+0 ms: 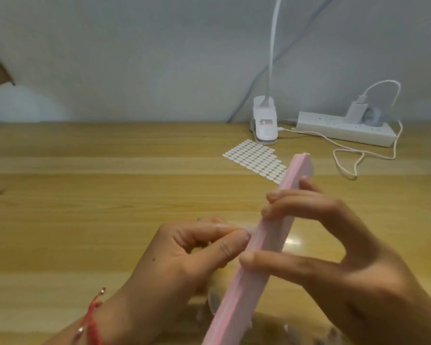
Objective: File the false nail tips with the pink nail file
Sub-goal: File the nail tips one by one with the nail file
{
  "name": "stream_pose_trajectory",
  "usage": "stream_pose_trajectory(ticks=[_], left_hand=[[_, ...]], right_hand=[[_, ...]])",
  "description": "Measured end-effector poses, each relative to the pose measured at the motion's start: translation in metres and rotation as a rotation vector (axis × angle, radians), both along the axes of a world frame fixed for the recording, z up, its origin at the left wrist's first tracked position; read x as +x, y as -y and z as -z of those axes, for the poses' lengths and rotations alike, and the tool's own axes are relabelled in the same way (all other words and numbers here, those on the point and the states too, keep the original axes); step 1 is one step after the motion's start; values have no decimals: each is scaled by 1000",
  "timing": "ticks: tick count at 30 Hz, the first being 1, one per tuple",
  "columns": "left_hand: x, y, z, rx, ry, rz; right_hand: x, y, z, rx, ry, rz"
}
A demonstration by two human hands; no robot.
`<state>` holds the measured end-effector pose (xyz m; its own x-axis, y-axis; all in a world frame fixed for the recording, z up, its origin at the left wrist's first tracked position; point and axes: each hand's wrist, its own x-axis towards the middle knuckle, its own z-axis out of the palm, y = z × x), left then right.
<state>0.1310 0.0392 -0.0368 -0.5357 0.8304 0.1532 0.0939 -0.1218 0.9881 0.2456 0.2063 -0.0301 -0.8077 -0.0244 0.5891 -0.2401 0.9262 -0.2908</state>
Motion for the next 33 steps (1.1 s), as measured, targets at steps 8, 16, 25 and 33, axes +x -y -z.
stream_pose_trajectory(ticks=[8, 16, 25, 33], left_hand=[[-2, 0, 2, 42, 23, 4], [0, 0, 2, 25, 26, -7], [1, -3, 6, 65, -122, -78], [4, -3, 9, 64, -263, -89]], right_hand=[[12, 0, 6, 35, -203, 129], [10, -13, 1, -9, -237, 211], [9, -19, 1, -81, -198, 166], [11, -19, -1, 29, -149, 62]])
